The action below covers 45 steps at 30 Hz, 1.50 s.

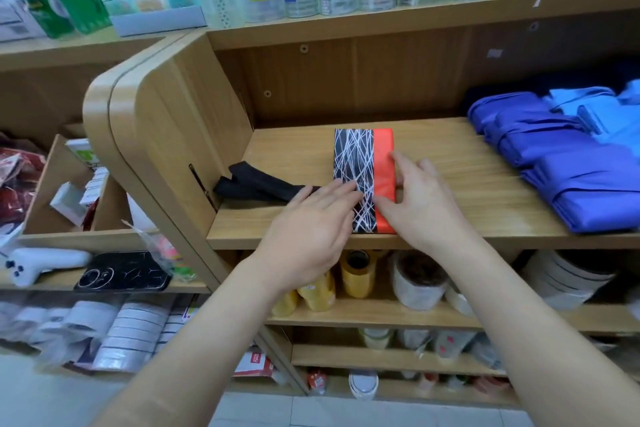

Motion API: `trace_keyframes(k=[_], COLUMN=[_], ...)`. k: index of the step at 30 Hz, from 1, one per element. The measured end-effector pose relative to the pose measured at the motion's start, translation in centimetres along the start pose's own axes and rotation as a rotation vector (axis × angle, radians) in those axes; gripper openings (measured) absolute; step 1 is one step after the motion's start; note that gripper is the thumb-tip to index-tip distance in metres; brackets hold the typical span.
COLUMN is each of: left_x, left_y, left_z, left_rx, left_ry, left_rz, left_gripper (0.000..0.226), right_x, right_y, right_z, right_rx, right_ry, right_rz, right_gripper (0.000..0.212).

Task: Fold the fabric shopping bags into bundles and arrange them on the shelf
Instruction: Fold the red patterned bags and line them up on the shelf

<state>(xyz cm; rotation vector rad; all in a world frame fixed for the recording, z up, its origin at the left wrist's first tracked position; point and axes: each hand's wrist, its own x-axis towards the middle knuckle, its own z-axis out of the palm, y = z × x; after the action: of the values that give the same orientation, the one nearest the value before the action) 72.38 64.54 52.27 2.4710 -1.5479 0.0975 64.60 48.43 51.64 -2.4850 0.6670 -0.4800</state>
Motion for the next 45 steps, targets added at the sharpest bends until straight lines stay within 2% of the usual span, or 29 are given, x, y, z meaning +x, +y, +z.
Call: trace_keyframes(k=[3, 5, 6, 8, 12, 16, 18, 22, 24, 26, 28, 30, 32, 34, 36, 39, 43, 45], left_x=[-0.6, -1.0, -1.2, -1.6, -1.9, -2.0, -2.0, -1.0, -0.3, 0.3, 0.6, 0.9, 1.0, 1.0, 0.8, 0.4, 0.0, -0.1], left_y=[-0.6, -0.6, -0.5, -0.1, 0.4, 0.7, 0.7, 0.6, 0.6, 0.9, 1.4, 1.7, 2.0, 2.4, 3.2, 4.4, 5.2, 5.2], left_z=[0.1, 0.1, 0.1, 0.5, 1.0, 0.6, 0.1, -1.3, -1.3, -0.9, -0.9, -1.0, -1.1, -1.0, -0.9, -1.0, -0.4, -0.2], left_rx=[0.014, 0.056, 0.060, 0.094, 0.115, 0.040, -0.087, -0.529, -0.601, -0.540, -0.468, -0.549, -0.774, -0.786, -0.706, -0.707, -0.637, -0.608], left_ry=[-0.039, -0.012, 0.020, 0.088, 0.196, 0.253, 0.251, 0.215, 0.241, 0.293, 0.349, 0.339, 0.268, 0.193, 0.145, 0.141, 0.220, 0.268], left_rz=[0.041, 0.082, 0.102, 0.160, 0.226, 0.210, 0.128, -0.140, -0.225, -0.241, -0.260, -0.298, -0.322, -0.327, -0.296, -0.233, -0.188, -0.193], left_gripper=[0.063, 0.064, 0.061, 0.056, 0.048, 0.042, 0.035, 0.018, 0.022, 0.030, 0.037, 0.041, 0.051, 0.064, 0.057, 0.036, 0.029, 0.029], right_x=[1.1, 2.1, 2.6, 3.3, 4.2, 3.8, 3.3, 1.9, 1.2, 0.5, 0.0, -0.5, -1.0, -1.3, -1.6, -1.9, -2.4, -2.4], right_y=[0.7, 0.7, 0.4, -0.3, -1.3, -1.0, -1.2, -1.3, -1.4, -1.5, -1.8, -2.3, -2.8, -3.2, -3.3, -3.0, -2.7, -2.6], right_z=[-0.9, -2.0, -2.4, -2.7, -1.6, -1.1, -1.2, -1.5, -1.6, -1.9, -2.2, -2.1, -1.6, -0.9, -0.3, -0.4, -0.5, -0.7], right_rx=[0.084, 0.170, 0.204, 0.312, 0.503, 0.732, 0.819, 1.022, 1.142, 1.218, 1.172, 1.065, 0.957, 0.864, 0.822, 0.833, 0.798, 0.725], right_ry=[-0.138, -0.273, -0.314, -0.312, -0.134, -0.128, -0.145, -0.218, -0.239, -0.212, -0.185, -0.135, 0.005, 0.197, 0.350, 0.479, 0.538, 0.471], right_rz=[0.060, 0.074, 0.068, 0.078, 0.140, 0.166, 0.140, 0.140, 0.140, 0.144, 0.125, 0.074, 0.012, -0.006, 0.032, 0.021, -0.042, -0.082], right_gripper=[0.089, 0.109, 0.111, 0.097, 0.055, 0.023, 0.017, 0.016, 0.017, 0.027, 0.047, 0.057, 0.046, 0.025, 0.018, 0.017, 0.021, 0.027])
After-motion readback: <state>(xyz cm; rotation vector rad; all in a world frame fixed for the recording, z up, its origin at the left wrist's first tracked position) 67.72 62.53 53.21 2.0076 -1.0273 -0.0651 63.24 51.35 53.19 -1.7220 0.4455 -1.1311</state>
